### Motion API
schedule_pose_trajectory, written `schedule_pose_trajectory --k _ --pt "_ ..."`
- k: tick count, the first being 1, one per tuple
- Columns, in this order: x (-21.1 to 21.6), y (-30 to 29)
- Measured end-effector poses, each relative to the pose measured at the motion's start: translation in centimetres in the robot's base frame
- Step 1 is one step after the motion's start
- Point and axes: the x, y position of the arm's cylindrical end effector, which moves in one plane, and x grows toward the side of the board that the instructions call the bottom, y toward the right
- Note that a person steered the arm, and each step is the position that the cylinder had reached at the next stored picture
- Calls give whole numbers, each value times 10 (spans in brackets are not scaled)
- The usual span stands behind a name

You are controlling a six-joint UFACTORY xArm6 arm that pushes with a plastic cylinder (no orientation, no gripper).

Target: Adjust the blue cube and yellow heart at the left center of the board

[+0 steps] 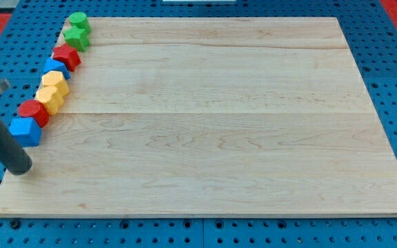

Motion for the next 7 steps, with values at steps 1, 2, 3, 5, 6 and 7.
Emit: schedule_pose_trajectory --k 1,2,3,5,6,7 --pt "24 -38" --pt "20 -40" --pt "-34 -41" --pt "-46 -40" --pt "0 -22" --pt "-1 24"
